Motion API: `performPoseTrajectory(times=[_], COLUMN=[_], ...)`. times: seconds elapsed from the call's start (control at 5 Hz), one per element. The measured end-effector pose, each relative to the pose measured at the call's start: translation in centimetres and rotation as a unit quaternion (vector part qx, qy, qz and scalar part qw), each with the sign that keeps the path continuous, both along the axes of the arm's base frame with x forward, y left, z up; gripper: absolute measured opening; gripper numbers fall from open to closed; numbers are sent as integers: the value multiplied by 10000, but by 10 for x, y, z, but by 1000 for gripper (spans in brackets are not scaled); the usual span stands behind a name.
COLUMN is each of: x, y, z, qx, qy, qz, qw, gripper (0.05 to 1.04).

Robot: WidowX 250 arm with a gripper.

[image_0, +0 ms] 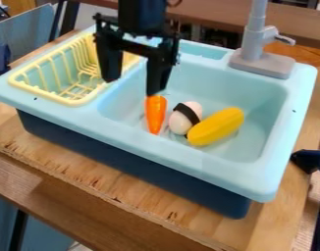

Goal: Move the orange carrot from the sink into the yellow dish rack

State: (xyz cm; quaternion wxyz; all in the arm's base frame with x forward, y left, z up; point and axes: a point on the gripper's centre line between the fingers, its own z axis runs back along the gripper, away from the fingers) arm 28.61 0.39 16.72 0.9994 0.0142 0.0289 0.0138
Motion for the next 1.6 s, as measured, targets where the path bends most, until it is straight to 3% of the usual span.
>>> performPoseTrajectory(times=[0.2,0.4,0.6,0.8,1.0,1.2,1.4,1.6], x=[-2,13,31,49,45,36,33,35], y=[10,0,0,-3,-1,2,0,1], z=[-4,-15,-17,-21,-28,-46,-53,-56], qx=[493,1054,1523,1726,1763,1624,1652,1633], qy=[324,761,962,1030,1110,1253,1283,1192], qz=[286,236,290,228,286,386,319,280], qw=[9979,9912,9832,9793,9776,9780,9774,9789], gripper=[999,999,999,999,999,999,999,999])
